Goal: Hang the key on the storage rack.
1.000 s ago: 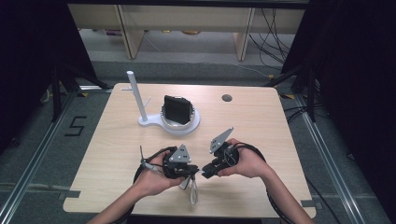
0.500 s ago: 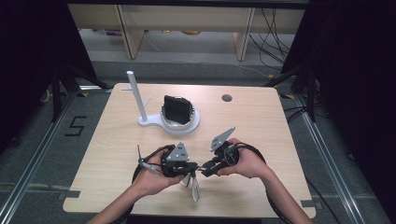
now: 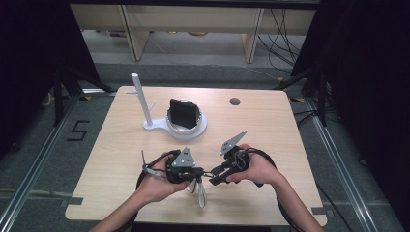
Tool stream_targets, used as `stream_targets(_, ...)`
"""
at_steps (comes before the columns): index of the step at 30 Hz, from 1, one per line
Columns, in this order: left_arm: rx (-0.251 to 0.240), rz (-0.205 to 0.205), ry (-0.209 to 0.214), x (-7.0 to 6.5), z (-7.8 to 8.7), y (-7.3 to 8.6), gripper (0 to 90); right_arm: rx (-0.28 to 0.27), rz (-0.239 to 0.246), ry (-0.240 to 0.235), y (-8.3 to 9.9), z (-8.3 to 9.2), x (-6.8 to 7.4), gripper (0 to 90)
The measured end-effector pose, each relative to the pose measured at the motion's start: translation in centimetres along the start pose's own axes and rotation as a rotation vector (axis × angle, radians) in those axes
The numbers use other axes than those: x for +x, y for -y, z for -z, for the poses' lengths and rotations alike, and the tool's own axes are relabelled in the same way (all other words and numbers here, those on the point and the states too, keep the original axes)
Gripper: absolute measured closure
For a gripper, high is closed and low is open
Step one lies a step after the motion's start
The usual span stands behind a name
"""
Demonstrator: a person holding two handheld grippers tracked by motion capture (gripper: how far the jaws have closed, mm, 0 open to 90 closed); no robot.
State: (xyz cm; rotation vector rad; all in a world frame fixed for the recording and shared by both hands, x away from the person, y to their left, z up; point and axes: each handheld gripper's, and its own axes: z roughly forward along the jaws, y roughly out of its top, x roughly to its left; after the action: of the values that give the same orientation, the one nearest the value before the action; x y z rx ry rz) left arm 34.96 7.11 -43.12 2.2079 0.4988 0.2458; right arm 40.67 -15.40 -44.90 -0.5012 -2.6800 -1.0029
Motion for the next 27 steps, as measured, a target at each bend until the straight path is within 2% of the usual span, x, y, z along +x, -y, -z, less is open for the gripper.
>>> stream_targets(1, 0.000, -0.003, 0.000, -0.1, 0.0, 0.0, 85.4, 0.008, 0.000, 0.000, -0.1, -0.1, -0.1, 54.6)
stream_targets(2, -0.012, 0.010, 0.000, -0.2, 0.0, 0.0, 85.4, 0.008, 0.000, 0.000, -0.1, -0.1, -0.1, 54.6)
stream_targets(3, -0.021, 0.005, -0.001, -0.3, 0.0, -0.1, 85.4, 0.012, -0.014, -0.017, -0.1, -0.3, -0.3, 54.4)
stream_targets(6, -0.016, -0.005, -0.002, -0.2, 0.1, -0.1, 85.4, 0.022, -0.039, -0.031, -0.1, -0.4, -0.4, 54.5)
stream_targets(9, -0.006, -0.011, -0.001, -0.2, 0.2, -0.1, 85.4, 0.017, -0.044, -0.041, -0.1, -0.6, -0.7, 55.1)
stream_targets(10, -0.015, 0.003, 0.000, -0.2, 0.1, -0.1, 85.4, 0.019, -0.039, -0.042, -0.1, -0.7, -0.8, 56.6)
stream_targets(13, -0.013, -0.007, -0.008, -0.1, 0.3, -0.1, 85.4, 0.010, -0.025, -0.047, -0.2, -0.7, -0.7, 65.4)
stream_targets(15, -0.021, -0.001, -0.006, -0.2, 0.2, -0.1, 85.4, 0.009, -0.028, -0.049, -0.2, -0.7, -0.6, 67.5)
stream_targets(17, -0.022, -0.006, -0.008, -0.2, 0.3, -0.1, 85.4, 0.012, -0.027, -0.039, -0.4, -0.5, -0.6, 68.0)
stream_targets(18, -0.023, -0.005, -0.013, -0.2, 0.4, -0.1, 85.4, 0.007, -0.002, -0.026, -0.5, -0.5, -0.6, 68.2)
stream_targets(19, -0.023, -0.005, -0.013, -0.2, 0.4, -0.1, 85.4, 0.007, -0.002, -0.026, -0.5, -0.5, -0.6, 68.2)
stream_targets(21, -0.010, -0.031, -0.017, 0.0, 0.6, 0.0, 85.4, -0.001, 0.003, -0.013, -0.6, -0.3, -0.4, 68.5)
stream_targets(22, -0.008, -0.028, -0.021, 0.0, 0.6, 0.1, 85.4, -0.009, 0.020, 0.000, -0.7, -0.2, -0.5, 68.6)
stream_targets(27, -0.012, -0.027, -0.022, 0.1, 0.7, 0.3, 85.4, -0.001, 0.044, 0.041, -1.4, 0.4, 0.0, 68.8)
